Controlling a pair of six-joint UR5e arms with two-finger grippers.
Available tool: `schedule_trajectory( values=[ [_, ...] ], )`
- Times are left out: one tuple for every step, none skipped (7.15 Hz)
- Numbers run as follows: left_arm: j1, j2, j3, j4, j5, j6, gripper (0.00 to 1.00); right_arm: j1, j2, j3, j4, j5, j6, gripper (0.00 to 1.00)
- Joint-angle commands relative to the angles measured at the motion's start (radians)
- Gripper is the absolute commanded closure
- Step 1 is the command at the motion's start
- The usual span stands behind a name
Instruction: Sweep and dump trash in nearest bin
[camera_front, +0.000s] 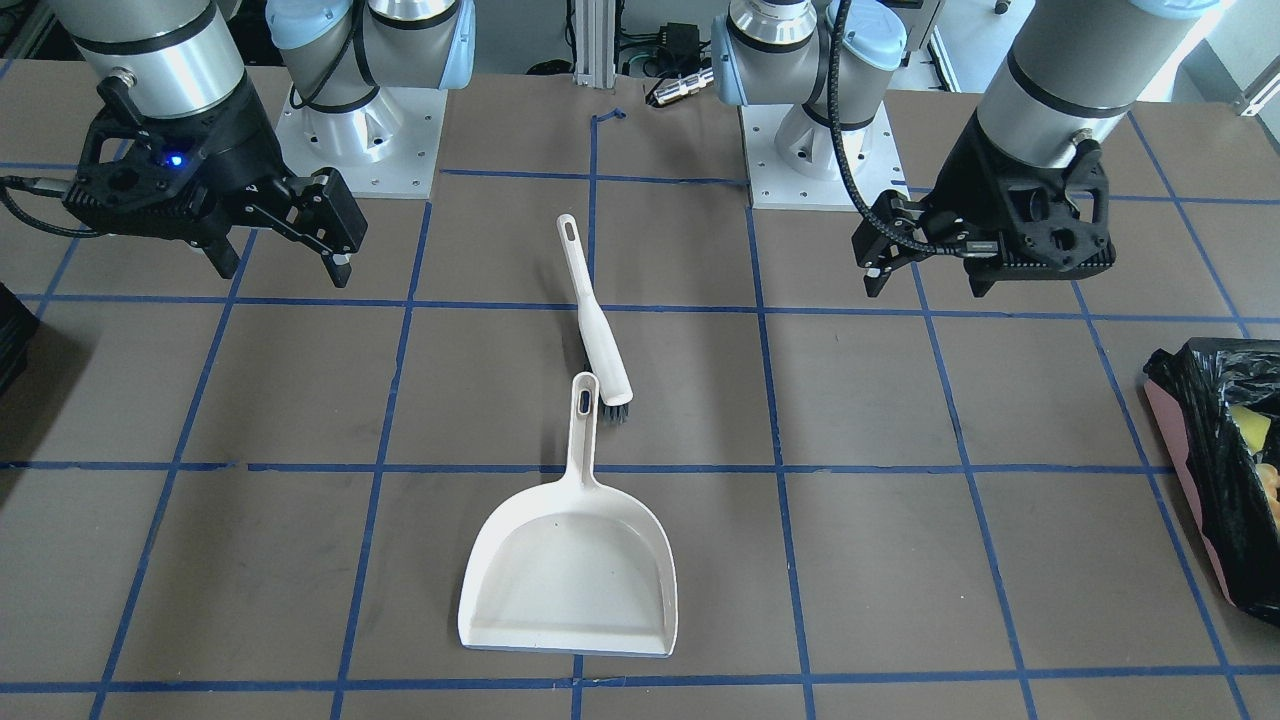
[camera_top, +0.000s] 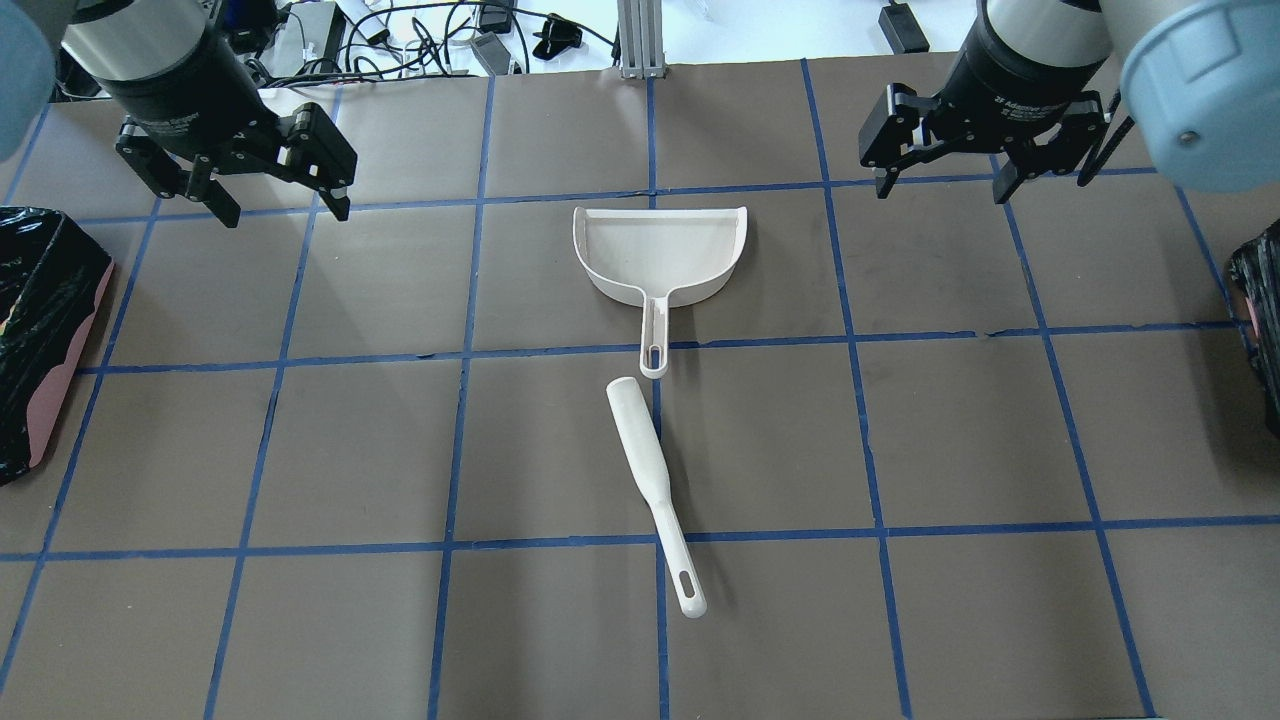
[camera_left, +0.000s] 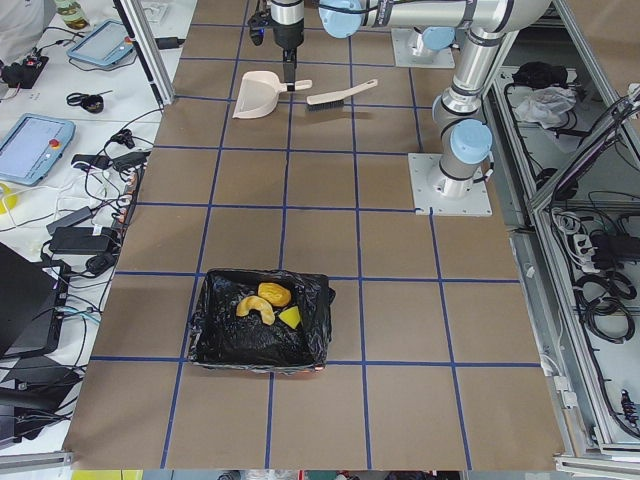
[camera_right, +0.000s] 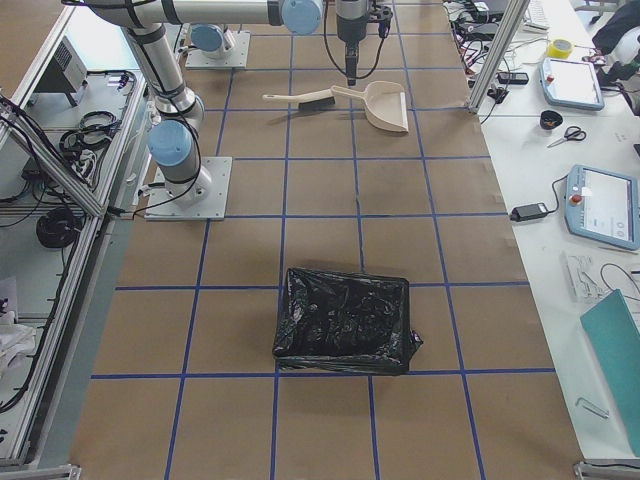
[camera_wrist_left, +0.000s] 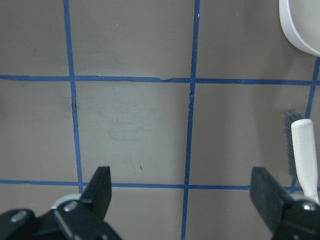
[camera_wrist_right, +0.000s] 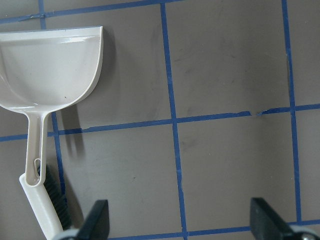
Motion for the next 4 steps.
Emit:
schedule_trajectory(
  values=[
    [-0.014, -0.001, -0.002, 0.002, 0.000, -0.002, 0.00, 0.000, -0.002, 0.000, 0.002, -0.001, 0.000, 0.00],
    [-0.014, -0.001, -0.002, 0.002, 0.002, 0.005, 0.00, 0.000, -0.005, 0.000, 0.000, -0.001, 0.000, 0.00],
    [-0.014, 0.000, -0.002, 0.002, 0.002, 0.005, 0.00, 0.000, -0.005, 0.000, 0.000, -0.001, 0.000, 0.00],
    [-0.014, 0.002, -0.007, 0.004, 0.000, 0.006, 0.00, 0.000, -0.006, 0.000, 0.000, -0.001, 0.000, 0.00]
  ],
)
